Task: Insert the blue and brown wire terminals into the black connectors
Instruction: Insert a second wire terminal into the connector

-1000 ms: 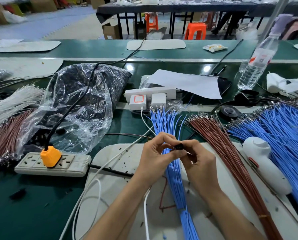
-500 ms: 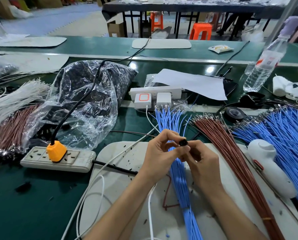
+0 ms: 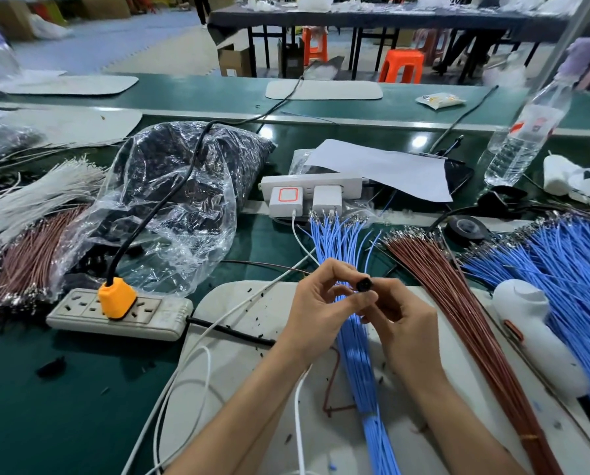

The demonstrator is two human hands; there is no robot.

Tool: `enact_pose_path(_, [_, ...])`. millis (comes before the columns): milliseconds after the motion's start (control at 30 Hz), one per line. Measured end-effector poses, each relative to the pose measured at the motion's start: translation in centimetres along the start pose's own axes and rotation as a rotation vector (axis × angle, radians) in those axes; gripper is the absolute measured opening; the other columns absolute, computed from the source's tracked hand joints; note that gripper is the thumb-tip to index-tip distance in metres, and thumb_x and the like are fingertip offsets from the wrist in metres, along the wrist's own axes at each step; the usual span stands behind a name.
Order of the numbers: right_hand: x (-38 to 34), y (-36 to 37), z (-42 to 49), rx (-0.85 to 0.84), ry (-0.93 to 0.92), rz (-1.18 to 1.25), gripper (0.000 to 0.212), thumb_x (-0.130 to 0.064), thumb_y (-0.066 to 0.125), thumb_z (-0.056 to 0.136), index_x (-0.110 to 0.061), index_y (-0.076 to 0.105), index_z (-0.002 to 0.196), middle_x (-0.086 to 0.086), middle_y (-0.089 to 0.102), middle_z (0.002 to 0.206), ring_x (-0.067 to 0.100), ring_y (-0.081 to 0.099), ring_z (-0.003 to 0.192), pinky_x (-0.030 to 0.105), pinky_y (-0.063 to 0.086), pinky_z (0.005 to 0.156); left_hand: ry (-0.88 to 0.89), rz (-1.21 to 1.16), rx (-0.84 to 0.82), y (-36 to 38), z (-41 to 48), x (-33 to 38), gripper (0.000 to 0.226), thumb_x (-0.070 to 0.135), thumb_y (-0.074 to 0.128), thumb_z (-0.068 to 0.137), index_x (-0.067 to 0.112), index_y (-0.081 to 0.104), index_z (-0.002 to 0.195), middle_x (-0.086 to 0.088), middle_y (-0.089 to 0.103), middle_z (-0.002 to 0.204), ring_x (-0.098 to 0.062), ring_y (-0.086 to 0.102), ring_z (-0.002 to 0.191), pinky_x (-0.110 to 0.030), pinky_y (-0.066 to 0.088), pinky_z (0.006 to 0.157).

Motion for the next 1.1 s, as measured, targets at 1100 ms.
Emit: enact_pose_path(1100, [-1.2,-0.1,-0.3,0.059,-0.234,-0.218,0.015,-0.006,0.059,0.083,-0.007,0.066,0.097,-0.018,0.06,0.082,-0.014,0.058,0.077,0.001,0.04,0.068,0.036,0.204,-0.024,0.5,-0.1,-0.1,0.024,0.008,0.075,0.072,0.026,0.062,0.08,0.015,0.061,0.086,-0.009,0.057,0.086,-0.026,0.04,0.076])
Point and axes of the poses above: each hand's wrist, its own z-axis towards the middle knuckle, its own y-axis out of the palm, x = y × z, the point moved 7 cm from there along z, towards the middle knuckle
